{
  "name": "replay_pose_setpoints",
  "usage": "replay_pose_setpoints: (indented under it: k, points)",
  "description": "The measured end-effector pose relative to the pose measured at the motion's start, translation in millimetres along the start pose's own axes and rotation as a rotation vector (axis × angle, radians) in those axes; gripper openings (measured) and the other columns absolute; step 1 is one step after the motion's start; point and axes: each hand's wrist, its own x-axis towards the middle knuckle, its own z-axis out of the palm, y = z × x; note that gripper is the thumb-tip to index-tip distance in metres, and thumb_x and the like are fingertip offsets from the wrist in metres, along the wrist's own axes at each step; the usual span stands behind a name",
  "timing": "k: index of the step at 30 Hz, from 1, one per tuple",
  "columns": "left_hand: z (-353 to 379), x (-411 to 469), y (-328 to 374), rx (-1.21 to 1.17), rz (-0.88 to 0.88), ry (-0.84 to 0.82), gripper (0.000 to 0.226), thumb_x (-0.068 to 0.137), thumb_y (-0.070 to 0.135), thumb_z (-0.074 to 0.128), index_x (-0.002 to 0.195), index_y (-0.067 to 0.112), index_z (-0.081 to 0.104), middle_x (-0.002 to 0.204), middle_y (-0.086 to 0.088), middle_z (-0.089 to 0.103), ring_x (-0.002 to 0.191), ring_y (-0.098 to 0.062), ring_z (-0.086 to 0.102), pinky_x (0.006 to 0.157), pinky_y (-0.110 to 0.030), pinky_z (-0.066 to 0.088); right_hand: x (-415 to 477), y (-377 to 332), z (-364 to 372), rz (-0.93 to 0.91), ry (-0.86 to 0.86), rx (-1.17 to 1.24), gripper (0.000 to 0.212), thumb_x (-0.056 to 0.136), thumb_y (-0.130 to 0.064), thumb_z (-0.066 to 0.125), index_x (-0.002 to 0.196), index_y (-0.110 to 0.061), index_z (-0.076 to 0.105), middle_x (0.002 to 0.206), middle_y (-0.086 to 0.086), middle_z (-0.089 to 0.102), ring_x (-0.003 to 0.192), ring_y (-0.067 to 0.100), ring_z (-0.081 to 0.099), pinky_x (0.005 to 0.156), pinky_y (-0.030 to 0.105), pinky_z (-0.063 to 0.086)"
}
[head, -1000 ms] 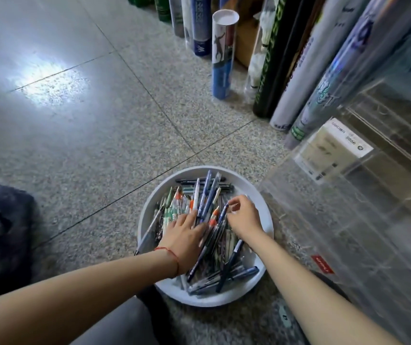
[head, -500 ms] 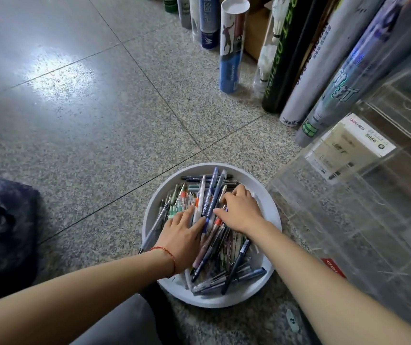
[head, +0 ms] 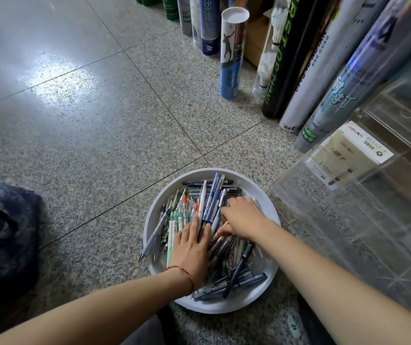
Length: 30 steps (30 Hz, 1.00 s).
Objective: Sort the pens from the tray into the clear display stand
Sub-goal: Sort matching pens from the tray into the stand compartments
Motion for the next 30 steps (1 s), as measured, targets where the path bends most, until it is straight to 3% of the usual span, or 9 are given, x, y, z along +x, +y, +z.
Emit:
replay_pose_setpoints:
  k: [7,10,19,21,22,23,25,27,30]
  points:
    - [7,3,3,0.056,-0.023,-0.007,0.077,0.094,0.027,0.044,0.148,0.019,-0.01,0.15,-0.018,-0.027,0.143,-0.033,-0.012,0.117,-0.042,0.001,-2,-6,-1,-0.15,0.027,-0.146,0.044,0.086,-0.042,0.059,0.117,-0.011,0.055,0.122,0.009,0.051,0.118,0.027,0.04,0.099,0.038,0.03]
    - [8,3,3,0.052,-0.029,0.002,0.076,0.093,0.024,0.041,0.147,0.019,-0.011,0.15,-0.017,-0.028,0.143,-0.033,-0.011,0.117,-0.043,0.0,-1,-12,3,-0.213,0.034,-0.221,0.032,0.091,-0.026,0.053,0.119,-0.009,0.052,0.124,0.009,0.055,0.118,0.026,0.044,0.098,0.037,0.033]
    - [10,-2,5,0.023,-0.046,0.043,0.069,0.096,0.028,0.032,0.147,0.015,-0.013,0.151,-0.016,-0.026,0.143,-0.03,-0.014,0.116,-0.041,-0.006,-4,-15,8,-0.349,0.025,-0.244,0.026,0.095,-0.014,0.043,0.114,-0.011,0.06,0.118,0.008,0.054,0.115,0.026,0.044,0.092,0.036,0.033]
    - [8,-1,6,-0.064,-0.003,0.17,0.063,0.096,0.032,0.029,0.148,0.013,0.001,0.155,-0.015,-0.009,0.145,-0.029,-0.002,0.116,-0.038,-0.005,-5,-13,-6,-0.317,-0.011,-0.161,0.024,0.094,-0.018,0.047,0.112,-0.012,0.062,0.116,0.008,0.058,0.112,0.026,0.049,0.091,0.036,0.036]
    - [5,-1,8,-0.102,0.041,0.277,0.061,0.092,0.034,0.032,0.146,0.01,0.016,0.154,-0.016,0.013,0.142,-0.029,0.016,0.116,-0.036,0.002,-5,-10,-17,-0.29,-0.041,-0.095,0.022,0.093,-0.02,0.051,0.109,-0.012,0.063,0.113,0.008,0.061,0.109,0.026,0.053,0.088,0.034,0.039]
    - [3,-1,9,-0.176,0.072,0.346,0.058,0.087,0.036,0.036,0.138,0.01,0.031,0.145,-0.014,0.037,0.134,-0.028,0.033,0.114,-0.033,0.013,-5,-7,-28,-0.265,-0.082,-0.023,0.021,0.092,-0.021,0.054,0.106,-0.01,0.064,0.109,0.009,0.065,0.103,0.025,0.057,0.083,0.032,0.042]
    - [-3,2,15,-0.419,0.109,0.386,0.045,0.085,0.032,0.042,0.128,0.015,0.043,0.126,-0.005,0.056,0.119,-0.021,0.047,0.108,-0.033,0.031,-6,-1,-49,-0.235,-0.162,0.097,0.021,0.089,-0.023,0.059,0.099,-0.007,0.067,0.097,0.01,0.069,0.086,0.022,0.062,0.072,0.027,0.043]
    - [-18,2,22,-0.694,0.063,0.319,0.023,0.091,0.022,0.046,0.115,0.022,0.046,0.106,0.002,0.059,0.099,-0.016,0.054,0.09,-0.036,0.045,-8,4,-66,-0.222,-0.195,0.213,0.016,0.086,-0.023,0.064,0.087,-0.007,0.069,0.077,0.005,0.069,0.066,0.015,0.06,0.063,0.023,0.043]
    - [-38,5,22,-0.819,0.019,0.361,0.007,0.095,0.02,0.045,0.092,0.024,0.04,0.076,0.009,0.051,0.07,-0.015,0.05,0.06,-0.027,0.041,-11,9,-81,-0.199,-0.174,0.486,0.014,0.085,-0.022,0.066,0.08,-0.009,0.068,0.063,-0.004,0.063,0.052,0.007,0.055,0.051,0.017,0.043]
